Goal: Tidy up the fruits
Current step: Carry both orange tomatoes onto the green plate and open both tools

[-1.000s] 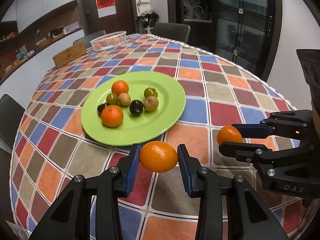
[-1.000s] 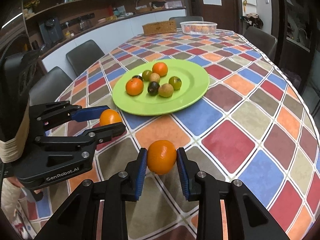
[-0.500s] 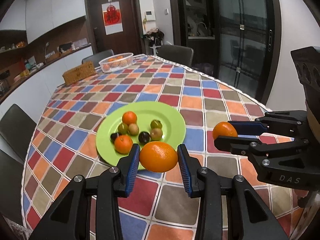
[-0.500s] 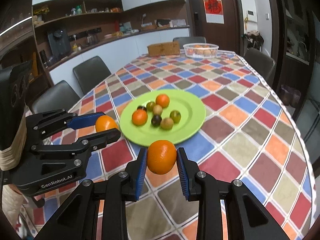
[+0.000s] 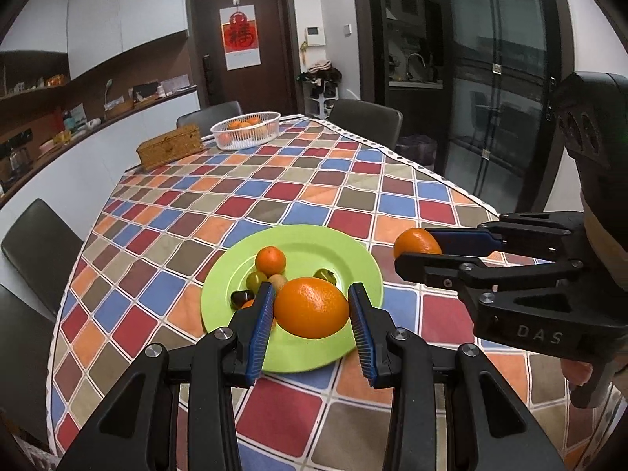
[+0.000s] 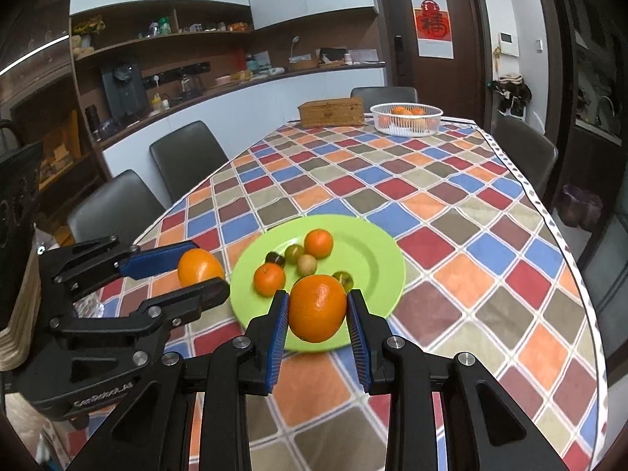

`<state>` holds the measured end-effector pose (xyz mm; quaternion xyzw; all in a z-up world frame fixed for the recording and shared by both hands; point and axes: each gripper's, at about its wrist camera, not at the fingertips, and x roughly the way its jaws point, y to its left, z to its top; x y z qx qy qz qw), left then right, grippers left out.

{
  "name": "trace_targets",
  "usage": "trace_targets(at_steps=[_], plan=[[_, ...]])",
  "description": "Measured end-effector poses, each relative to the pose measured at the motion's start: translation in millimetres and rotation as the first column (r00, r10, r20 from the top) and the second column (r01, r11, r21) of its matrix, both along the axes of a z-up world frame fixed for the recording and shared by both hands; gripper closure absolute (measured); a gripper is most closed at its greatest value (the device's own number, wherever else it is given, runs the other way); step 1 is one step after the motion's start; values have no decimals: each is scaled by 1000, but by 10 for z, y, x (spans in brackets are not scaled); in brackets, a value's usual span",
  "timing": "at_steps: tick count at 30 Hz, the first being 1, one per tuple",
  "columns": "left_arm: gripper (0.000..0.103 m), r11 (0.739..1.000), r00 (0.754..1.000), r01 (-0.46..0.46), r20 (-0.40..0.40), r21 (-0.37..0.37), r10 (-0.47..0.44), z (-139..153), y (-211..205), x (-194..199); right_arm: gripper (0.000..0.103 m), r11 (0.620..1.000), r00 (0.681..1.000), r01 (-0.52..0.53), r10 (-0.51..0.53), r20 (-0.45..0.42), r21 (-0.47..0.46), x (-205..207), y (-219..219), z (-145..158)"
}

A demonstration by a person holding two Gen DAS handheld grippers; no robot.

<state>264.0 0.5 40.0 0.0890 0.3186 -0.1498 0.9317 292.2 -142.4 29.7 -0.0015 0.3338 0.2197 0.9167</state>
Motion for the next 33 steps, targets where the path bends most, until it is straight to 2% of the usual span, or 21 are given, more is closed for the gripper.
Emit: trace_targets(at_steps=[5, 16, 25, 33], plan=[[65, 1000, 999, -22, -24, -15, 21, -32, -9, 210, 72, 1000, 1000, -15, 15, -5, -14, 214, -4, -8], [65, 991, 985, -100, -146, -90, 86, -288, 11, 840, 72, 997, 996, -67, 66, -65, -22, 838, -18, -186], [65, 990, 971, -116, -220, -76, 96, -506, -13, 1246, 72, 992, 987, -110, 103, -124, -56, 1197, 22, -429], [65, 987, 952, -140, -283, -81, 112, -687, 9, 1468, 72, 992, 984, -114, 105, -141, -54, 1398, 27, -582]])
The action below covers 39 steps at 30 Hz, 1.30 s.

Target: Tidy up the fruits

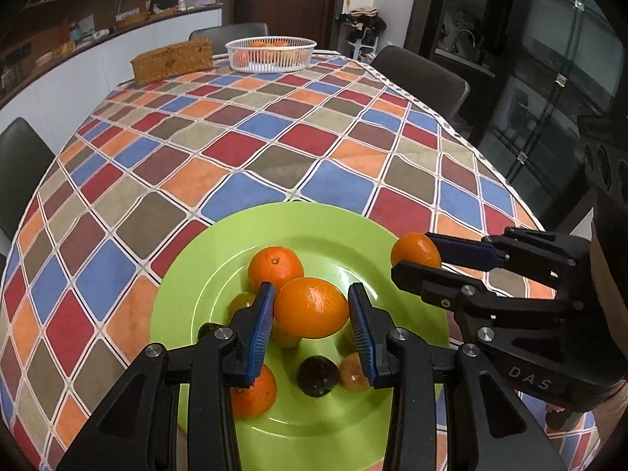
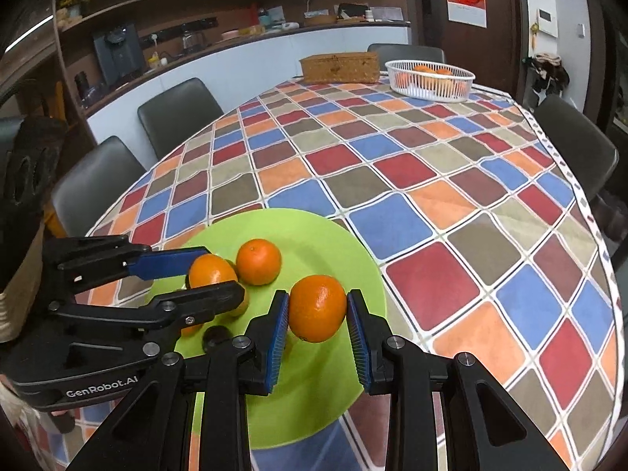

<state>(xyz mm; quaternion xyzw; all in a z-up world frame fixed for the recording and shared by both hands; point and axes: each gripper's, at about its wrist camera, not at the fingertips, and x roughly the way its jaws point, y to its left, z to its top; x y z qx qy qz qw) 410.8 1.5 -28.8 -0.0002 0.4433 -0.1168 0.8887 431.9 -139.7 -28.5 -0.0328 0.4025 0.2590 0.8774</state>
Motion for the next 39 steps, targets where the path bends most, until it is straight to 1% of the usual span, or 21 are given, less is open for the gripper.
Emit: trace_targets(at_steps=[7, 10, 13, 14, 16, 18, 21, 22, 23, 25, 29, 33, 34, 35, 36, 37, 39], plan=[[65, 1000, 1000, -22, -19, -4, 22, -53, 27, 55, 72, 1000, 999, 8, -8, -34, 4, 82, 18, -134], [65, 1000, 999, -31, -9, -5, 30, -31, 42, 65, 72, 1000, 999, 13, -13, -49, 9, 117, 19, -179], [62, 999, 999, -35, -8, -7, 35, 5, 58, 73, 71, 1000, 999, 18, -18, -44, 1, 126, 33, -191], [62, 999, 999, -39, -6, -6, 39, 17, 70, 68, 70, 1000, 999, 20, -20, -44, -4, 129, 38, -189], [61, 999, 999, -53, 4, 8, 53, 48, 94, 44, 57, 1000, 999, 28, -28, -46, 0, 128, 28, -170], [60, 997, 998, -64, 22, 31, 63, 84, 104, 1, 57, 999, 999, 37, -37, -31, 3, 100, 9, -129], [54, 995, 996, -72, 52, 64, 69, 146, 112, -99, 57, 999, 999, 44, -44, -8, -7, 37, -9, -55], [53, 994, 995, -77, 66, 81, 72, 173, 113, -148, 57, 999, 999, 48, -48, 2, -13, 4, -16, -25], [53, 992, 994, -81, 78, 93, 74, 195, 109, -191, 56, 998, 999, 52, -52, 11, -18, -30, -22, 6], [51, 990, 992, -88, 104, 110, 77, 251, 106, -302, 49, 998, 997, 67, -66, 33, -17, -124, -49, 85], [43, 986, 983, -107, 161, 124, 87, 395, 106, -561, 46, 996, 994, 93, -92, 64, -8, -319, -108, 230], [33, 980, 969, -148, 217, 136, 116, 548, 118, -831, 34, 992, 986, 126, -125, 107, -3, -581, -172, 387], [32, 978, 966, -156, 229, 135, 122, 594, 120, -909, 33, 991, 985, 134, -134, 110, 7, -668, -199, 437], [28, 978, 963, -158, 241, 135, 122, 637, 115, -981, 33, 990, 984, 137, -139, 112, 21, -721, -218, 468], [24, 977, 958, -160, 260, 138, 121, 694, 107, -1078, 31, 990, 983, 139, -143, 112, 39, -786, -241, 504], [21, 976, 954, -165, 275, 142, 121, 735, 101, -1142, 28, 988, 982, 144, -149, 113, 56, -879, -272, 550], [13, 973, 943, -175, 310, 150, 121, 817, 77, -1293, 26, 985, 977, 160, -166, 130, 61, -1023, -304, 612]])
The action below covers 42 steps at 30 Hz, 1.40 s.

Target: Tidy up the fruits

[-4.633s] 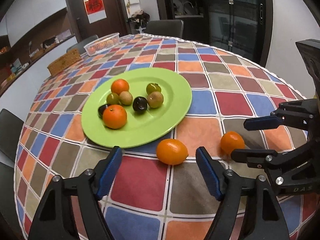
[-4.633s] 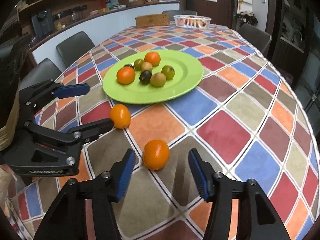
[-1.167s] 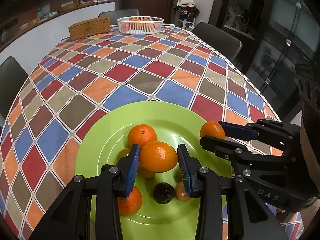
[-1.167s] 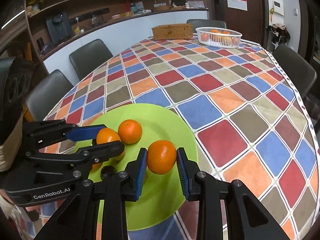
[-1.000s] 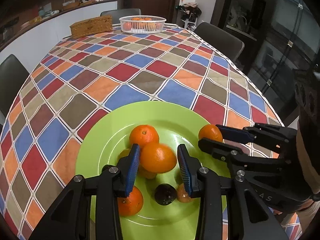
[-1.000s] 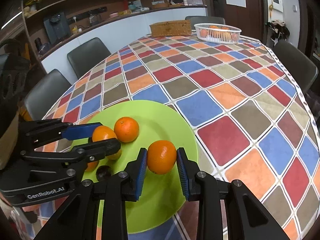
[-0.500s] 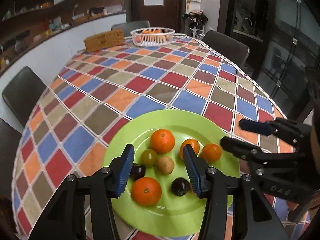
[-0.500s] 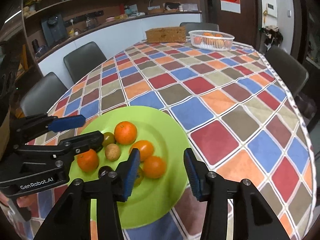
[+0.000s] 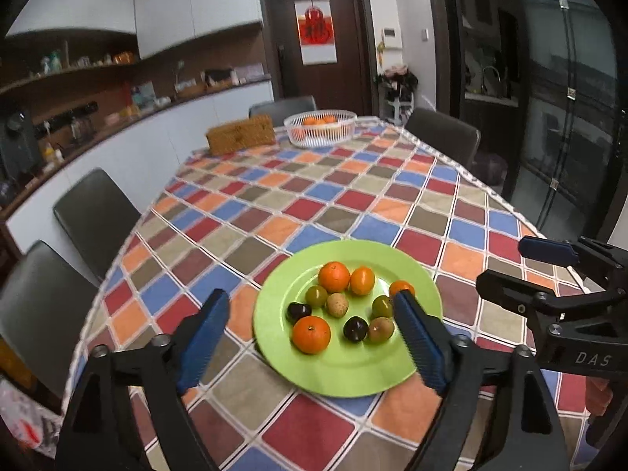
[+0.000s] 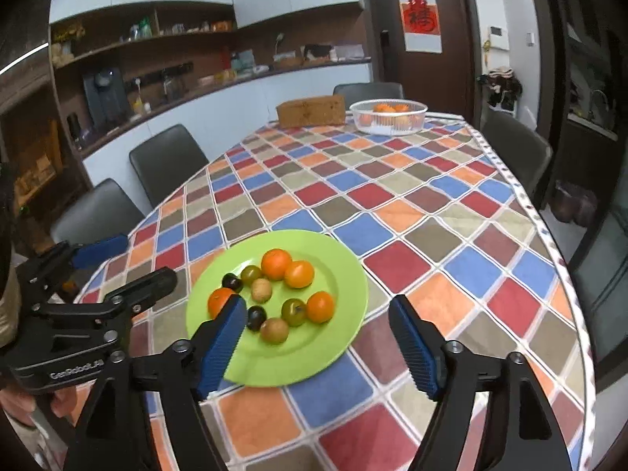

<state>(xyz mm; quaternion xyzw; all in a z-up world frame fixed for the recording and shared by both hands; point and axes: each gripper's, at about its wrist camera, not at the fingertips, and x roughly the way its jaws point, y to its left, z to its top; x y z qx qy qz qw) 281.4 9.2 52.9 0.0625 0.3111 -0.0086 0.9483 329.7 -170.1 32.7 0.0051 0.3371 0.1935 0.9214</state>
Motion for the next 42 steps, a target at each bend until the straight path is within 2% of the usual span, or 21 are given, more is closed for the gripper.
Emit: trace_targets(at_steps=[9, 18, 27, 35, 42], plan=[[2, 1000, 999, 9, 49, 5, -9, 169, -108, -623, 16, 998, 992, 63, -61, 114, -10, -709, -158, 264], [1, 1000, 996, 4, 85, -25, -2, 208, -170, -1119, 11, 993, 980, 119, -113, 163, -26, -1308, -270, 370], [1, 999, 990, 1, 139, -41, 5, 285, -167, -1498, 11, 988, 975, 154, -148, 167, -19, -1662, -312, 354], [1, 998, 988, -7, 151, -55, 16, 291, -143, -1683, 11, 987, 972, 159, -152, 177, -27, -1858, -317, 350], [0, 999, 984, -10, 179, -42, 18, 322, -169, -1867, 11, 986, 969, 162, -150, 198, -43, -2030, -294, 356]])
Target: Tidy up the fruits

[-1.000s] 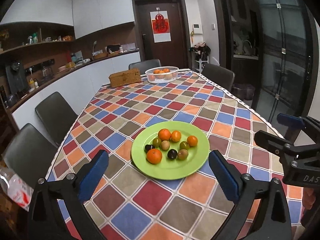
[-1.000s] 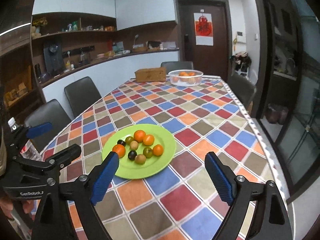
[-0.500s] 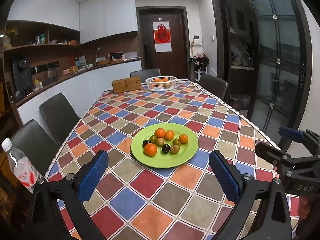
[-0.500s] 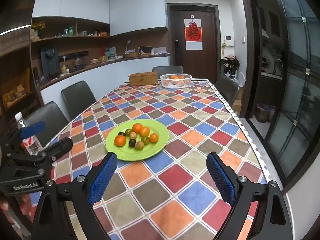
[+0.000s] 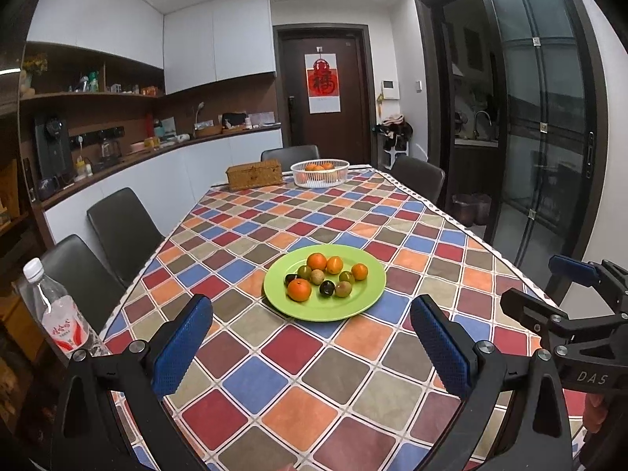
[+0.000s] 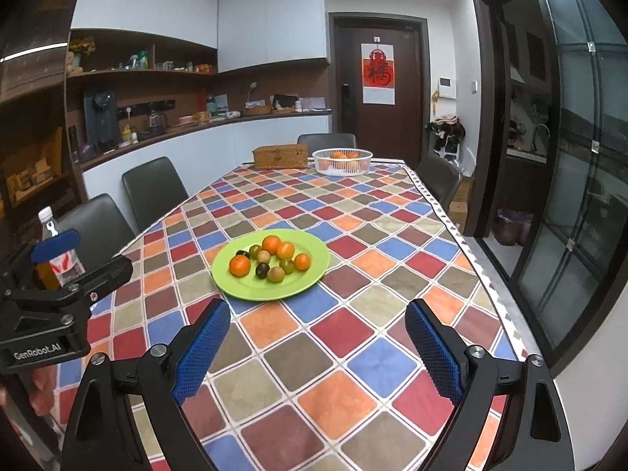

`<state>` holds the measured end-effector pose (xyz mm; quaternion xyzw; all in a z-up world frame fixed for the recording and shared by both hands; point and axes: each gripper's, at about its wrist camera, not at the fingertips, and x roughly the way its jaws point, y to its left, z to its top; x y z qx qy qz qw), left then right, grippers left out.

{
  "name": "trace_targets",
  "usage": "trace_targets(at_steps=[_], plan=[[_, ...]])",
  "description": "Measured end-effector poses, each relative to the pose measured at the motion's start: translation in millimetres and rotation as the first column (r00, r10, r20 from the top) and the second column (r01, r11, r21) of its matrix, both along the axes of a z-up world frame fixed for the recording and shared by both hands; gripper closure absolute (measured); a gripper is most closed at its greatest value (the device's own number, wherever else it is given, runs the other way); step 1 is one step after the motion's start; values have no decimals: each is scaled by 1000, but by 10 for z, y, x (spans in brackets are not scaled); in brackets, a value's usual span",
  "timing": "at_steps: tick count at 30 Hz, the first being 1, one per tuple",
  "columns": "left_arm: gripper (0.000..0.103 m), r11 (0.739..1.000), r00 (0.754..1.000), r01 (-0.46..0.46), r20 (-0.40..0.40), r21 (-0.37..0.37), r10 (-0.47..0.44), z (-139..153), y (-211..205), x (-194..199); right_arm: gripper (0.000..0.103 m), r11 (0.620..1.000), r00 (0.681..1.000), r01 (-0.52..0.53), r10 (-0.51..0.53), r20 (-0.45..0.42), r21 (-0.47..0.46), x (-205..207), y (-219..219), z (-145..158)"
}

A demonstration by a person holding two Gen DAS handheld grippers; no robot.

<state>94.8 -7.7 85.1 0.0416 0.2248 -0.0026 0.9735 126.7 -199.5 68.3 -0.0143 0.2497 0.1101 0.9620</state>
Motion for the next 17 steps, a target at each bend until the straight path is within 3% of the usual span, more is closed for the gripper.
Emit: trace_targets(at_steps=[17], plan=[[0, 1000, 1000, -17, 23, -5, 17, 39, 7, -252, 11, 1000, 1000, -11, 11, 18, -3, -231, 4, 3]])
